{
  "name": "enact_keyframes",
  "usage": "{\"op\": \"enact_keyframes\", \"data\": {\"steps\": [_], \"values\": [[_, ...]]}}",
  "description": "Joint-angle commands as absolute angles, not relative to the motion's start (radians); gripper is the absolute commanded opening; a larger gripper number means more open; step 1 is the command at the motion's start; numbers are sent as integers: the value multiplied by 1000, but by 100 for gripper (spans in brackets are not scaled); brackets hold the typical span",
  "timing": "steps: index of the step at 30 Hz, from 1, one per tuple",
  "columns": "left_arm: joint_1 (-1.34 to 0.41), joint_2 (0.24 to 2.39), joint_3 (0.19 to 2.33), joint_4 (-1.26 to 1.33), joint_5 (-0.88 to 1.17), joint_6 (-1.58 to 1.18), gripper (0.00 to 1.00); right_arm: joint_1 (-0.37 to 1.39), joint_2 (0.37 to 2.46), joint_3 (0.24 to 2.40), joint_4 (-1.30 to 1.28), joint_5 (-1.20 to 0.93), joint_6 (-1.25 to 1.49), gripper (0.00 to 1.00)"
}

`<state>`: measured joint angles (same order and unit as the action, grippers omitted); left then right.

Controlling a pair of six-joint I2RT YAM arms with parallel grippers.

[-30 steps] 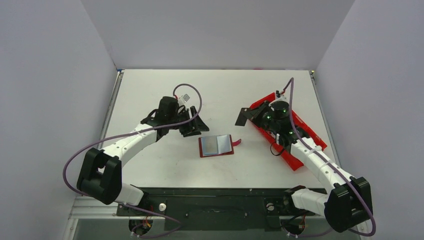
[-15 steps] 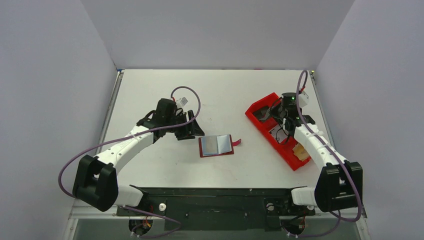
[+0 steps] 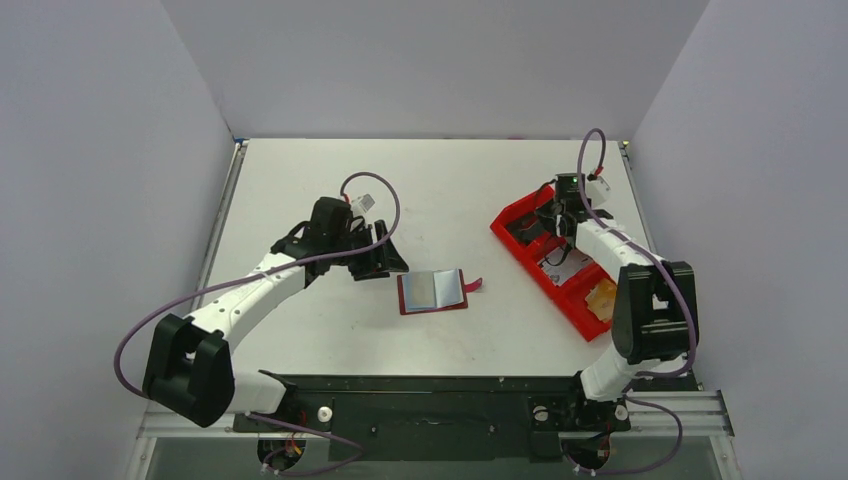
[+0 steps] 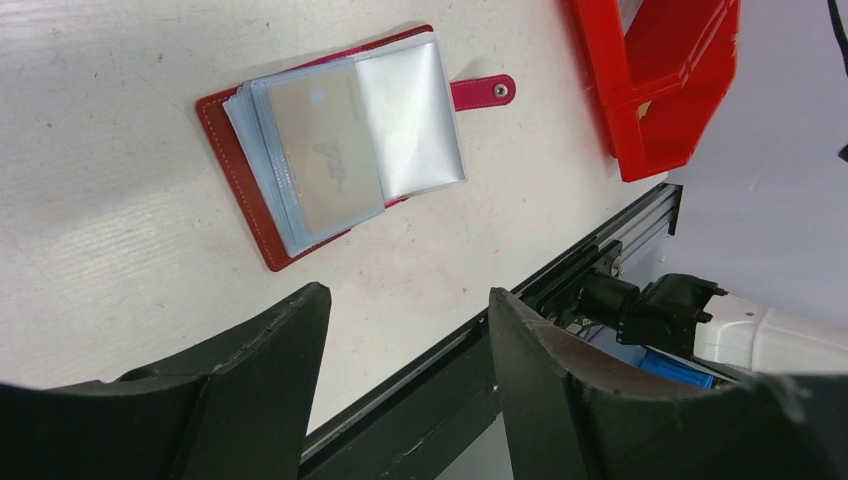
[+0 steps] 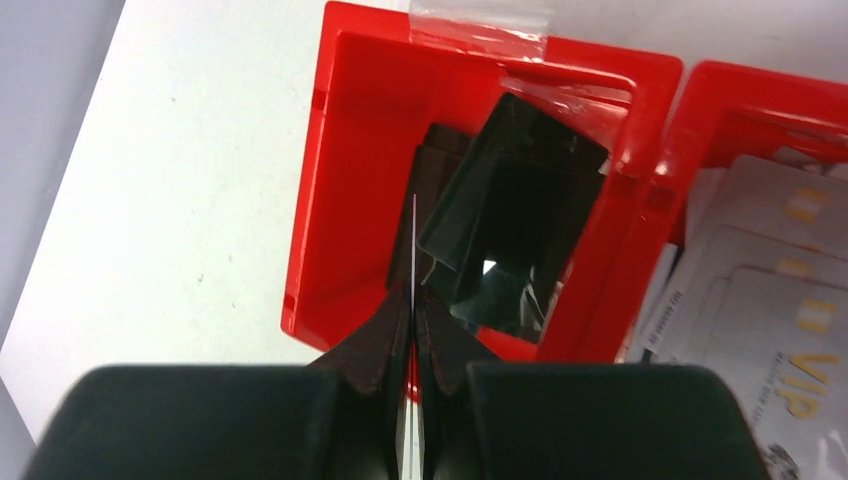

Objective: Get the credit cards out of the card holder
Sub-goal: Place the credit card in the storage box.

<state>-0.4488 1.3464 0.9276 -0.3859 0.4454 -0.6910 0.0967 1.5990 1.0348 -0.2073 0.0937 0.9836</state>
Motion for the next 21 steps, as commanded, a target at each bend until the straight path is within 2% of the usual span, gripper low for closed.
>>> {"op": "enact_keyframes", "data": {"steps": [1, 14, 16, 21], "values": [[-442, 1297, 948, -383, 466, -685, 57, 89, 1651, 1101, -101, 112, 1008, 0], [-443, 1261, 935, -396, 458, -695, 57, 89, 1778, 1167, -47, 107, 1031, 0], [-443, 1260, 934, -396, 459, -696, 57, 89, 1784, 1171, -54, 104, 1028, 5], [-443, 1261, 938, -394, 461, -695, 58, 89, 1765, 1168, -79, 104, 1015, 27]]}}
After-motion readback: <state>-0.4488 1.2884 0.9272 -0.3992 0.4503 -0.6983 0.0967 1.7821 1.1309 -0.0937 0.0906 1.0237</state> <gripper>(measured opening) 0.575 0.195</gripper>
